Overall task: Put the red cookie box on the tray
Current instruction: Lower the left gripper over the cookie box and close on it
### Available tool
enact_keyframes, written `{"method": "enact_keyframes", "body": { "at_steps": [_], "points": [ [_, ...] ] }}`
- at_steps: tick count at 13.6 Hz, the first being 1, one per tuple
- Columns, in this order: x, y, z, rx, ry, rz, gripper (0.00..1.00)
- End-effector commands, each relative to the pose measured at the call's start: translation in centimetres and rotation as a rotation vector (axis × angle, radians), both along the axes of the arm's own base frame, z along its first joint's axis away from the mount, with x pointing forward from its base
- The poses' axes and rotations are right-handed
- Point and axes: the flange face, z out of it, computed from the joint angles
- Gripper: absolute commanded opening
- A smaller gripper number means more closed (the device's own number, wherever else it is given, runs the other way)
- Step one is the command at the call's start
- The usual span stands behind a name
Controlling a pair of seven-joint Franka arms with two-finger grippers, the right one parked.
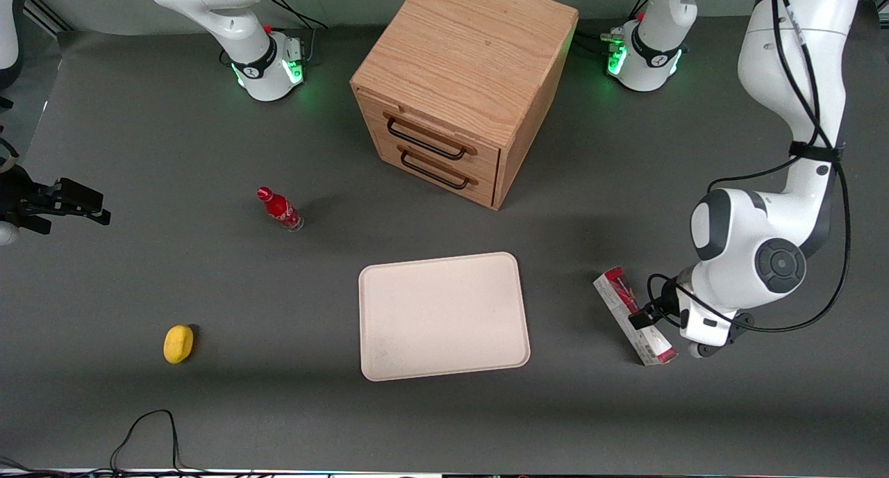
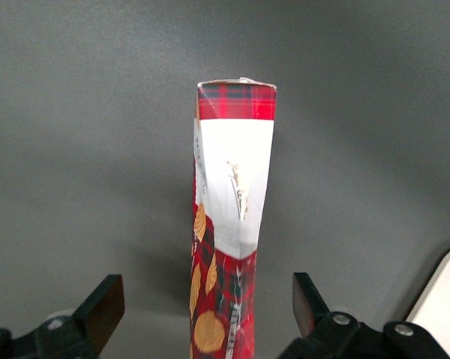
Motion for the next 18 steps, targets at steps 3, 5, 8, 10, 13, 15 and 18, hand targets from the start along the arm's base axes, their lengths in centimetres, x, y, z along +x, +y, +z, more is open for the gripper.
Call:
{"method": "enact_keyframes", "body": {
  "at_steps": [3,5,8,10,13,15,18],
  "points": [
    [1.3,-0.8,-2.2,0.001,0.003,0.0,0.99],
    [1.3,-1.4,-2.7,-0.002,-0.012,-0.003,0.99],
    [1.2,-1.4,-3.2,0.001,-0.012,-0.009,0.81],
    [1.1,-1.6,-3.3,0.006,-0.013,-0.019,0.0],
    [1.1,-1.7,-3.4,0.008,-0.012,-0.02,0.0],
    [1.0,-1.8,-3.4,0.007,-0.008,-0.022,0.0],
    [0.9,-1.7,-3.3,0.009,0.003,-0.027,0.0]
  ]
}}
